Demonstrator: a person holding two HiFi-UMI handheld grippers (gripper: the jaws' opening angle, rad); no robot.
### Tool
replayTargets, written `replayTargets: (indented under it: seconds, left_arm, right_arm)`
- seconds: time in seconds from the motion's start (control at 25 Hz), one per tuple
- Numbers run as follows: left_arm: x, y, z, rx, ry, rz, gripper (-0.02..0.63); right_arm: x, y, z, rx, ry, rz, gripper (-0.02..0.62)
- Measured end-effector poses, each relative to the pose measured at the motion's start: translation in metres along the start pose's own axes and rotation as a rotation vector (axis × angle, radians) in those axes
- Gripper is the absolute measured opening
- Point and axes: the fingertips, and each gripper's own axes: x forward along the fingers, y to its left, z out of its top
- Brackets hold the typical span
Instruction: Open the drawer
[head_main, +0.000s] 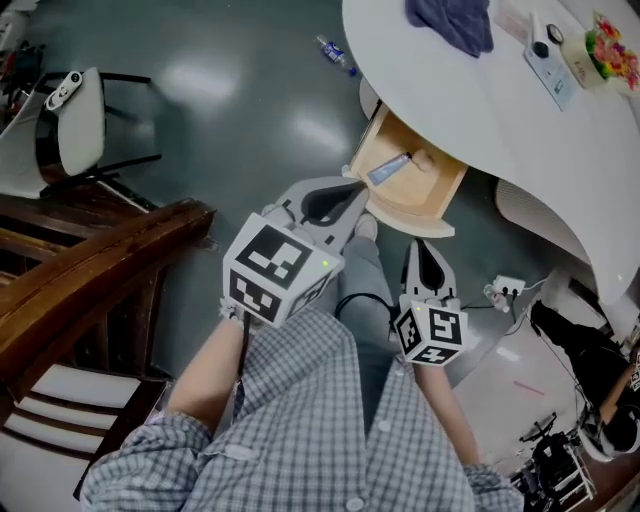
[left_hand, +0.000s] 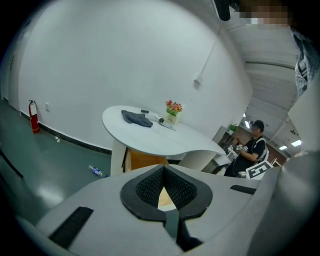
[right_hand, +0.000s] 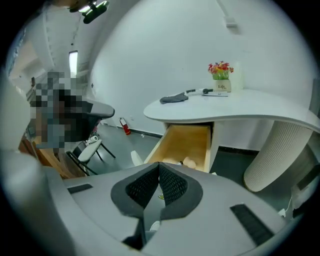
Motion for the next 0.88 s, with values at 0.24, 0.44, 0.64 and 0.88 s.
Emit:
replayTargets:
  seconds: [0.24, 0.44, 0.64, 0.88]
  left_arm:
    - [-0.019, -0.011, 0.029, -0.003, -0.045, 0.015, 0.003]
    - [-0.038, -0.020, 0.049, -0.006, -0.078, 0.036, 0.003]
    - [-0.052, -0.028, 0.075, 0.022, -0.120, 0.044, 0.003]
    - [-0.064, -0.037, 0.097, 0.043, -0.155, 0.049, 0.003]
  right_arm:
    - [-0.015, -0.010, 0.052, -0.030, -0.084, -0.029, 0.009]
    - [-0.032, -0.015, 0.099, -0.088, -0.168, -0.040, 0.009]
    - [-0.049, -0.010, 0.136, -0.142, -0.237, -0.036, 0.009]
    - [-0.064, -0.001, 0.173, -0.195, -0.309, -0.019, 0.009]
